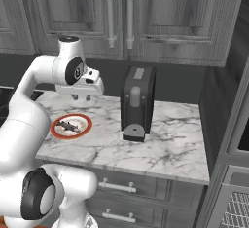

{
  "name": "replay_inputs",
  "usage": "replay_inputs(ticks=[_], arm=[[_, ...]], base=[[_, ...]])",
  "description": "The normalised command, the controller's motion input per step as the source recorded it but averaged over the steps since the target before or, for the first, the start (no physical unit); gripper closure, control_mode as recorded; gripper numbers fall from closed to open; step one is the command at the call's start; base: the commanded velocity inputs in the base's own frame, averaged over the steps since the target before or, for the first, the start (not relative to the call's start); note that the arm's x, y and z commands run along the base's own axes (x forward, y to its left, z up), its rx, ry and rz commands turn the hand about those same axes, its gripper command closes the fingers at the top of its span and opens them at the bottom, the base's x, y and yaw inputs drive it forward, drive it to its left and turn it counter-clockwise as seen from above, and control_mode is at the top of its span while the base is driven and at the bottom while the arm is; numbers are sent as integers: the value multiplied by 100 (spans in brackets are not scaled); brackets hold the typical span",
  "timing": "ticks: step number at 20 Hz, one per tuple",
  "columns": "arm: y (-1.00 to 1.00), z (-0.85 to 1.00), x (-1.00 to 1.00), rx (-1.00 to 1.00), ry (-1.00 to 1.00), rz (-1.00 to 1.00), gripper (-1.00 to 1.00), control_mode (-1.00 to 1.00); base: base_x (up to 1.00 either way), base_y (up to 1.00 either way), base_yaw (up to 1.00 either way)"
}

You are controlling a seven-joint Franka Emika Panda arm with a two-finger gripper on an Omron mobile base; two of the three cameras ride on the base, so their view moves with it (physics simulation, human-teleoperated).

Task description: Place the fish on the top rack of the oven, and slide the tray back inside. Close the oven door.

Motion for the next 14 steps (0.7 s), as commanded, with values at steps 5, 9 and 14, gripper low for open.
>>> replay_inputs(ticks=[5,9,14], arm=[[1,0,6,0,0,0,-100,-100],[20,-32,-14,0,12,10,-100,-100],[55,-45,-14,0,12,34,-100,-100]], base=[[0,0,0],[0,0,0],[0,0,0]])
